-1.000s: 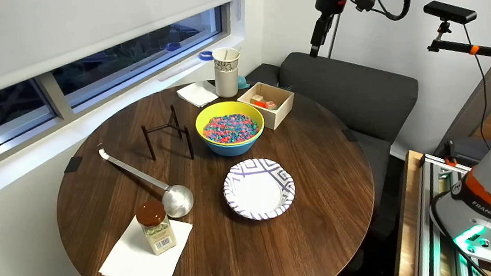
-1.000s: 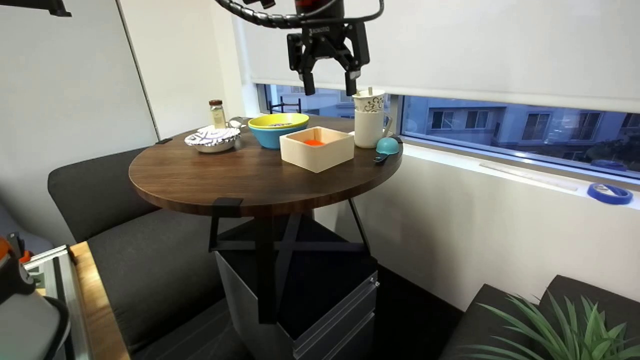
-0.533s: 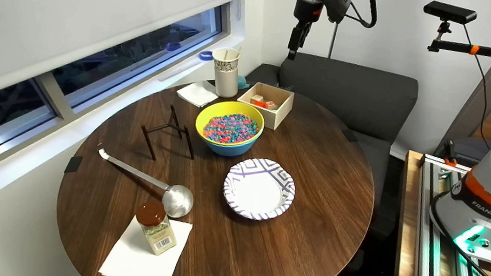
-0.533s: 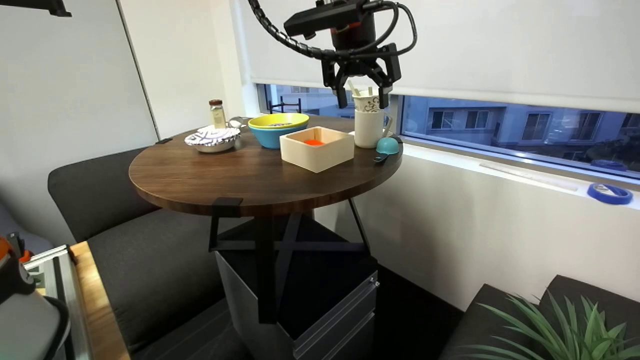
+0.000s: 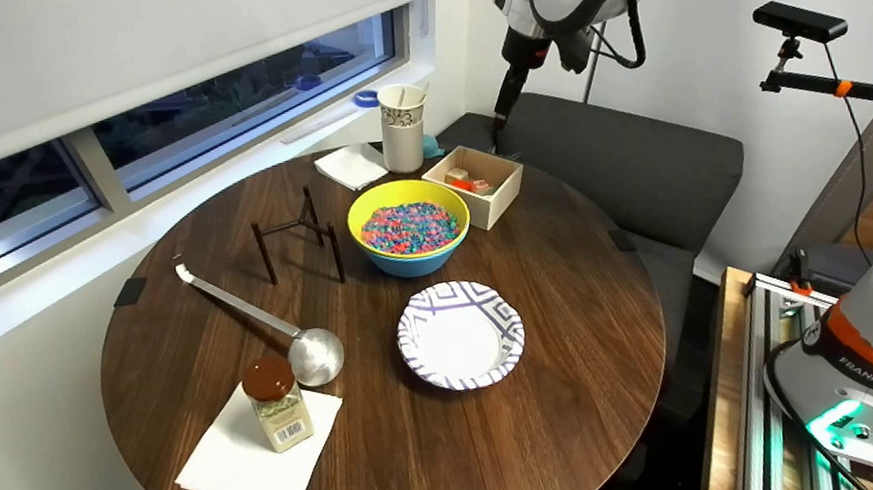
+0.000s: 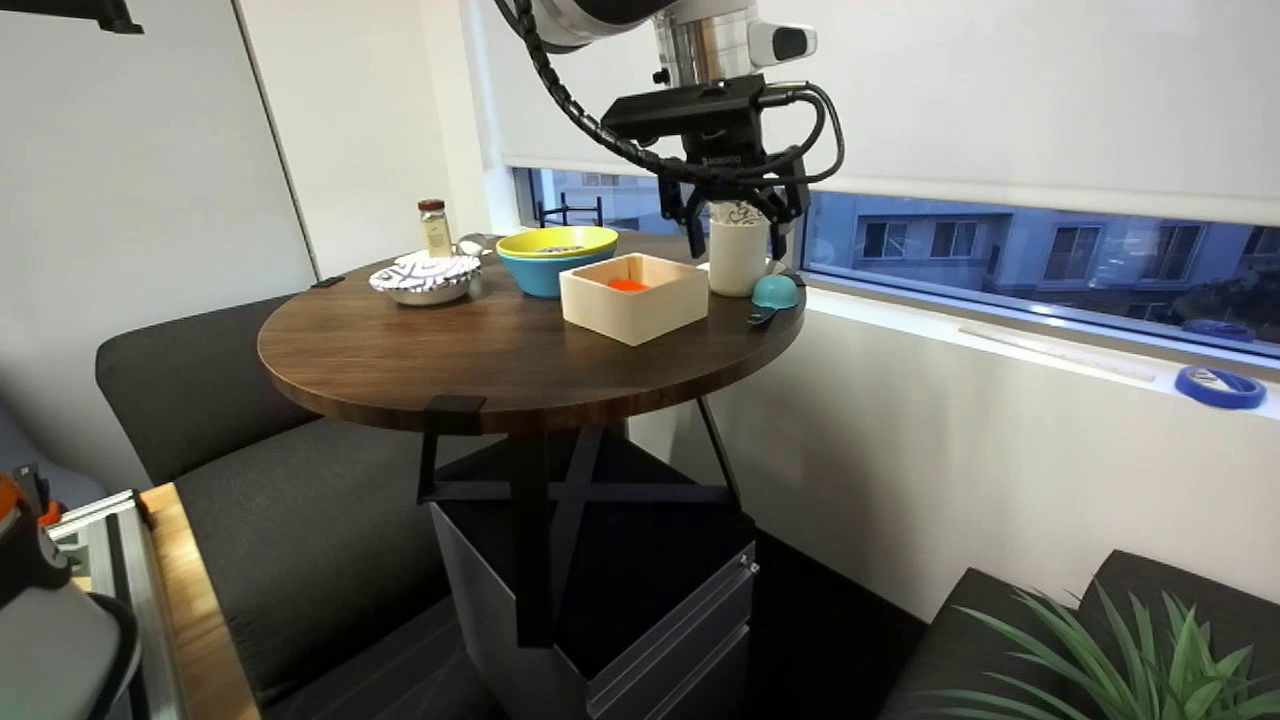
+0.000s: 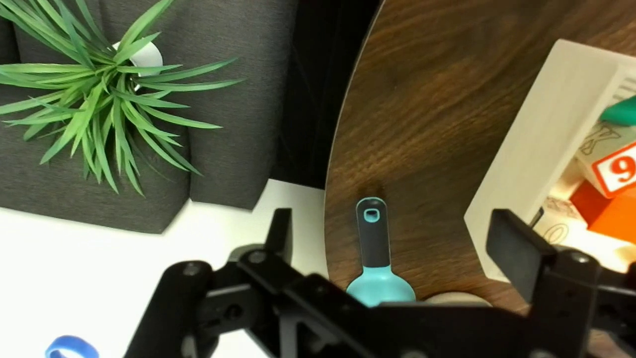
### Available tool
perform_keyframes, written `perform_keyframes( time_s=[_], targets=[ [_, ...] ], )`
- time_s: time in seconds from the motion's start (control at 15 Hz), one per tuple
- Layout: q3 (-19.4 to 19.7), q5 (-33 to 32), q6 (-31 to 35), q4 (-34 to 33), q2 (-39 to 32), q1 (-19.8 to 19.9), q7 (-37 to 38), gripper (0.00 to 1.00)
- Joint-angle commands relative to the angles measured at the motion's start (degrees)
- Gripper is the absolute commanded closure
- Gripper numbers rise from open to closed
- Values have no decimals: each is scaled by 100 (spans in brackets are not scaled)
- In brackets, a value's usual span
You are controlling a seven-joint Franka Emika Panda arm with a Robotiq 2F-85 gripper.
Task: Put the blue ladle inside the wooden box
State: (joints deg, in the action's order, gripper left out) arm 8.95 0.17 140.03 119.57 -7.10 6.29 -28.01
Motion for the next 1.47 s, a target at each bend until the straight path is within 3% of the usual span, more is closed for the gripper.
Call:
perform_keyframes(
  time_s=[0.0,0.47,0.8,1.4],
  targets=[
    [-133,-19,-25,-18,-33,153,-62,0],
    [-151,-9,-53,-73,-70,199,-167,0],
    [-418,1072,91,-283,-473,375,-1080,0],
    [-707,1753,74,-818,-1077,803,-2119,0]
  ],
)
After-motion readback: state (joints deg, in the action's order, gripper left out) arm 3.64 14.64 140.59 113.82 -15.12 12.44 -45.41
